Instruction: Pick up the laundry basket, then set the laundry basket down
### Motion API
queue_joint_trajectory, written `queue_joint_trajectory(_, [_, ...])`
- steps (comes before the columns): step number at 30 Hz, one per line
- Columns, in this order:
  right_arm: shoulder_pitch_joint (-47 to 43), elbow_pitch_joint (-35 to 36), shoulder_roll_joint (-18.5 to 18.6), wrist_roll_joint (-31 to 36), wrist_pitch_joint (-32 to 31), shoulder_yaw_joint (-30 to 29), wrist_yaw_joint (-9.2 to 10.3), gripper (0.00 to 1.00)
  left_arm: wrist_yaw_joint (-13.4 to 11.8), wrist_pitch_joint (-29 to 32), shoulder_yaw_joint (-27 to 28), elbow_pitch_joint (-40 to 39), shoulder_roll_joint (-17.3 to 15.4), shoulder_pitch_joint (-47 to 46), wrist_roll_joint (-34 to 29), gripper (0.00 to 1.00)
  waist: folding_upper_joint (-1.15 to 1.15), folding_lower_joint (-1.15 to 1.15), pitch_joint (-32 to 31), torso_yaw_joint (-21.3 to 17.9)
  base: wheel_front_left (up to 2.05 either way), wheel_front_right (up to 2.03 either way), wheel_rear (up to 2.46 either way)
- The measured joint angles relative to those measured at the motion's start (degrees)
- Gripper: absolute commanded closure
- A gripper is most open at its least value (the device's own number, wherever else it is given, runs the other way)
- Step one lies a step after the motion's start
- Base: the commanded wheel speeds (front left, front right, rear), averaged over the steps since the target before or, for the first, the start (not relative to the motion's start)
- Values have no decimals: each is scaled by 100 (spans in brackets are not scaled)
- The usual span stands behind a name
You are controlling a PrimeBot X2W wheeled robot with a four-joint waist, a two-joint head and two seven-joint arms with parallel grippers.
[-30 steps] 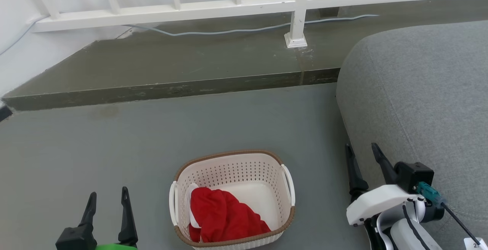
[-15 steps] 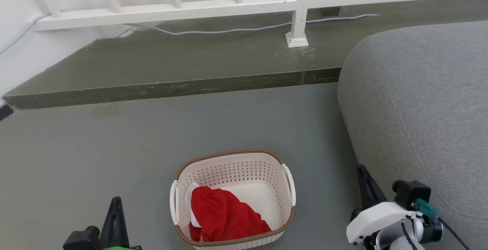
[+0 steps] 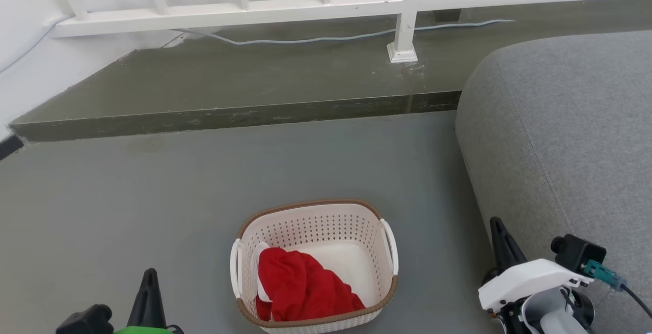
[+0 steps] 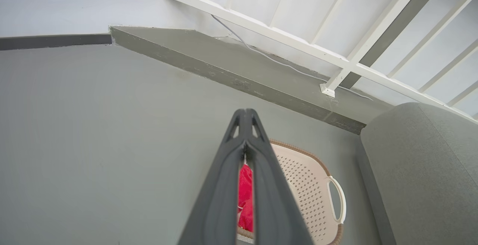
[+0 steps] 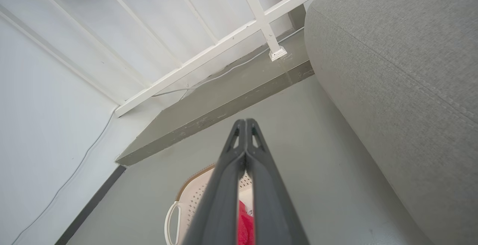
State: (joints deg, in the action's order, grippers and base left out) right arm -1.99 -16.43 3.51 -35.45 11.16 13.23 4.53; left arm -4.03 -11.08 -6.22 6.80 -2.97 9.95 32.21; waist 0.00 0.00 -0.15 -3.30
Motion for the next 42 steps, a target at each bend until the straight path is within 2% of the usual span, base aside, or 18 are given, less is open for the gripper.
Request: queue_joint_trajectory(42, [162,38,4,-2941,-781,-932,-558,100,508,758,390,385,-38,-567,3156,100,0,0,18,167,0,0,0])
